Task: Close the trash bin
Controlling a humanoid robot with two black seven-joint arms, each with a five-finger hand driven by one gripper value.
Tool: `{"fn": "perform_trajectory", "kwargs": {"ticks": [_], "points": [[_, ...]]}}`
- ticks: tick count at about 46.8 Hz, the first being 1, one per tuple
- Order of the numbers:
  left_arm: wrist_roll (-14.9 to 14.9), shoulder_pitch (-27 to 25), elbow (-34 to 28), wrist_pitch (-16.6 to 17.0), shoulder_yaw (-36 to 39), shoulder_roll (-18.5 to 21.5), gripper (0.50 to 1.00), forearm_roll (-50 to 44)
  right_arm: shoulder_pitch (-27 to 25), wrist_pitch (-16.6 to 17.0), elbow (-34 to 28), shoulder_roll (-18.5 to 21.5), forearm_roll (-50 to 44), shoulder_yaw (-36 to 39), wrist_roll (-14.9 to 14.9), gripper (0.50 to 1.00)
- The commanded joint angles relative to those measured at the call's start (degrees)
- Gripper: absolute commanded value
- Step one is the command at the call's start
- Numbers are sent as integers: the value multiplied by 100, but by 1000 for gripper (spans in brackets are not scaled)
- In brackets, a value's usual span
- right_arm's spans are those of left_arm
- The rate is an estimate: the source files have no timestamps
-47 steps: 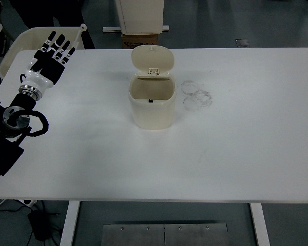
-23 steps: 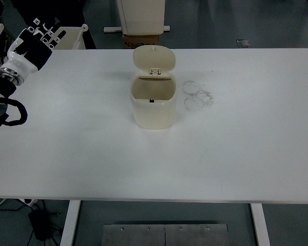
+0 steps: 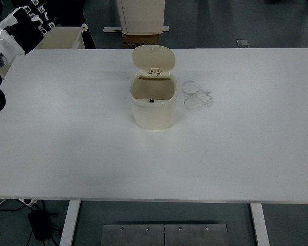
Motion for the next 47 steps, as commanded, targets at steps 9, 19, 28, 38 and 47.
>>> {"fn": "perform_trajectory", "kwargs": {"ticks": [9, 19, 28, 38, 47], "points": [[114, -618, -10, -46, 918, 21, 1000, 106, -1, 1, 0, 0, 0, 3, -4, 993], [228, -1119, -10, -55, 1358, -41, 1000, 449, -1, 1, 0, 0, 0, 3, -4, 993], [342, -1541, -220, -152, 1798, -59, 1000, 993, -1, 1, 0, 0, 0, -5, 5, 993], [615, -1647, -414, -240, 1921, -102, 1000, 1872, -1, 1, 0, 0, 0, 3, 5, 993], [615, -1734, -414, -301, 1921, -226, 1000, 2698, -1, 1, 0, 0, 0, 3, -4, 993]]}}
